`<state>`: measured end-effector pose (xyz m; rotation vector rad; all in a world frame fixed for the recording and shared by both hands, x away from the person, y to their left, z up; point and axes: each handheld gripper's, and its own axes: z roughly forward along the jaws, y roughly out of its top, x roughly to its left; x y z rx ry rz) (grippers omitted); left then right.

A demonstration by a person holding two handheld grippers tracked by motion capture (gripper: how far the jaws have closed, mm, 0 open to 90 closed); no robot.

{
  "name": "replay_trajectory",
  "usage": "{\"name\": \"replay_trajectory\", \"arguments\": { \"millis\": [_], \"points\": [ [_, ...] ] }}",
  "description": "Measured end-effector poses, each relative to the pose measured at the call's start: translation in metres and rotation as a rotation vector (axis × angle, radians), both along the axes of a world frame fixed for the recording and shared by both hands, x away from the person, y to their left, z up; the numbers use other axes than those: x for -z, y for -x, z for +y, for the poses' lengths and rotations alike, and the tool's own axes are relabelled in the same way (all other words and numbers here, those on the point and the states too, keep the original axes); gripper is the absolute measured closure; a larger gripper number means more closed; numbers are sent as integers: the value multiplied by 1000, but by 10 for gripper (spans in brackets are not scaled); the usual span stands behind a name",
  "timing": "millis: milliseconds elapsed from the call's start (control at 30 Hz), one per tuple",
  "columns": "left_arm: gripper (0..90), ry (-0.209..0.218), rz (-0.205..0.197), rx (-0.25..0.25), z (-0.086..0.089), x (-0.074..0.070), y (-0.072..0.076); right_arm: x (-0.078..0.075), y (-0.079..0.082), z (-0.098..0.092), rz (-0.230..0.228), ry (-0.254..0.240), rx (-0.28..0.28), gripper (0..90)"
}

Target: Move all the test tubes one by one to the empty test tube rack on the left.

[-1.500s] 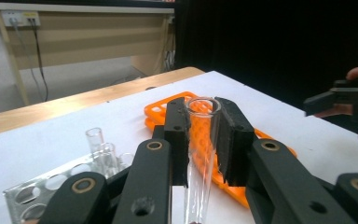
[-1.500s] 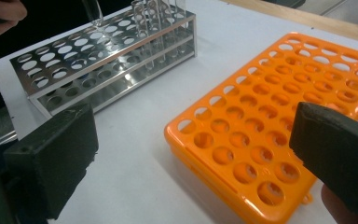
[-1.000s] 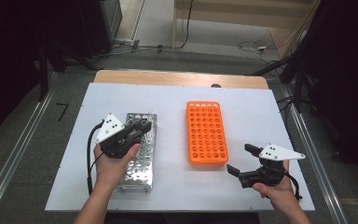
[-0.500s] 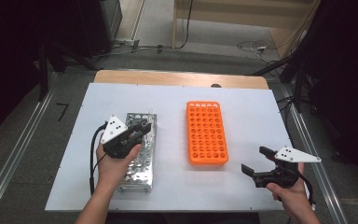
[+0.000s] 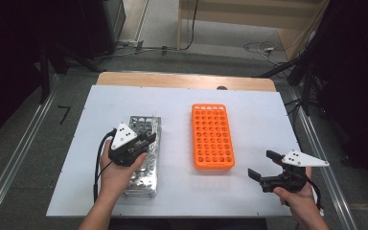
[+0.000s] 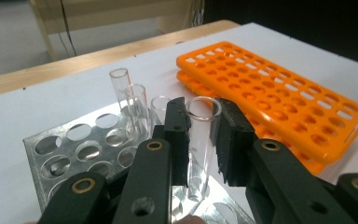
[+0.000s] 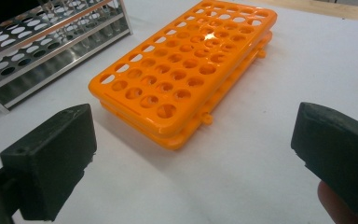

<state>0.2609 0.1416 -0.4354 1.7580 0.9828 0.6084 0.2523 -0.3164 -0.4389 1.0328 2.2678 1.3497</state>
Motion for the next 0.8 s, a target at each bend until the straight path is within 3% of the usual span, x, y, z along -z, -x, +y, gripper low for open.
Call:
{"name": "replay_trajectory", "arguments": {
  "millis": [433,800],
  "points": [
    [755,-93,31,10,-6,3,1,2,-2,-1,7,2,5,0],
    [680,-71,43,5,-2,1,1,2,-2,-1,8,4,-1,0]
  ]
}}
